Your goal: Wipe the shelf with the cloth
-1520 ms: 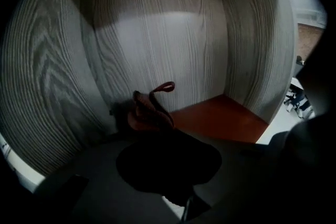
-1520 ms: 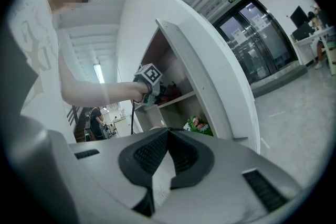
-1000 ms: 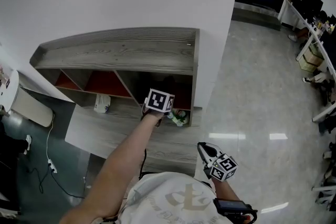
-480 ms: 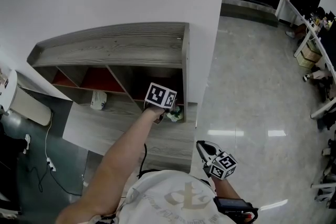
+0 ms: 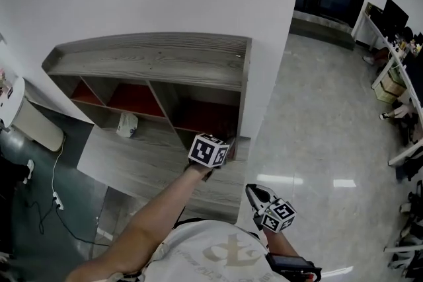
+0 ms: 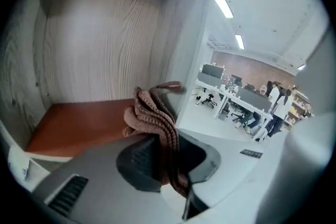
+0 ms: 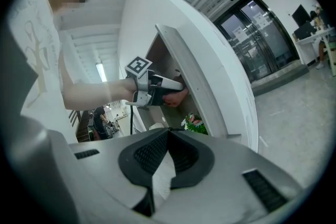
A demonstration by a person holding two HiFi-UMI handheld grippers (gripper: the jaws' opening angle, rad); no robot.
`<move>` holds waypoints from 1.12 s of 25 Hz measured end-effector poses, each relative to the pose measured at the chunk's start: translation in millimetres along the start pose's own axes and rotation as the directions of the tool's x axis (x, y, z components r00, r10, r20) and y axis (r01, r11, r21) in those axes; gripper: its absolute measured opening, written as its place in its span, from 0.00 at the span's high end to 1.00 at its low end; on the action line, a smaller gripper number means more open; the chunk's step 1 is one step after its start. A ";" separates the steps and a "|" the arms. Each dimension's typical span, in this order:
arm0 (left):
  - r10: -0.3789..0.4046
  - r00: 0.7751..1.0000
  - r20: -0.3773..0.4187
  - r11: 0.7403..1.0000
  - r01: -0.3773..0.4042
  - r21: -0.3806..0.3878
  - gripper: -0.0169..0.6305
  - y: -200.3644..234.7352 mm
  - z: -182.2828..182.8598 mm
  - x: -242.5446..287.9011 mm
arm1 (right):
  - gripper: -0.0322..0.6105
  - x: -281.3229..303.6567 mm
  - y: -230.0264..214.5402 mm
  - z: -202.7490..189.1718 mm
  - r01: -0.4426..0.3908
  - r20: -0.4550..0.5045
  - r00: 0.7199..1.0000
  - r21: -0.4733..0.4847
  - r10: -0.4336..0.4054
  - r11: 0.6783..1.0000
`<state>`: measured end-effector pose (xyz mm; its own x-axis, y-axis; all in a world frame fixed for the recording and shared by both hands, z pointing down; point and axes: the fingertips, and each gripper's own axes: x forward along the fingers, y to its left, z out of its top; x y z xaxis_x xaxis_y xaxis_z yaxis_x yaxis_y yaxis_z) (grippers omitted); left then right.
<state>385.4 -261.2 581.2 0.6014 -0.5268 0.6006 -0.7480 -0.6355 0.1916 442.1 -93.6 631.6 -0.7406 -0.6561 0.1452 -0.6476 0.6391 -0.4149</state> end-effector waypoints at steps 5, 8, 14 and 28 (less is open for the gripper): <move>-0.025 0.994 0.105 0.998 0.030 -0.048 0.87 -8.3 -45.9 -26.0 | 0.94 13.3 12.3 -2.6 -0.028 -0.030 0.999 -0.020 0.028 0.999; -0.005 0.991 0.131 0.998 0.012 -0.055 0.87 -2.9 -80.7 -45.8 | 0.94 24.9 21.6 -3.3 -0.055 -0.046 0.998 -0.034 0.053 0.998; 0.056 0.984 0.170 0.995 -0.041 -0.092 0.87 18.1 -139.4 -96.1 | 0.94 50.8 47.7 -4.9 -0.116 -0.068 0.991 -0.052 0.112 0.992; 0.191 0.940 0.283 0.973 -0.143 -0.184 0.87 40.9 -207.9 -187.0 | 0.95 88.9 107.6 -4.9 -0.234 -0.105 0.970 -0.129 0.221 0.964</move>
<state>183.9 -71.3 638.1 0.5017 -0.7763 0.3816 -0.8648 -0.4393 0.2433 305.7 -81.2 604.3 -0.8800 -0.4526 0.1439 -0.4742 0.8210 -0.3178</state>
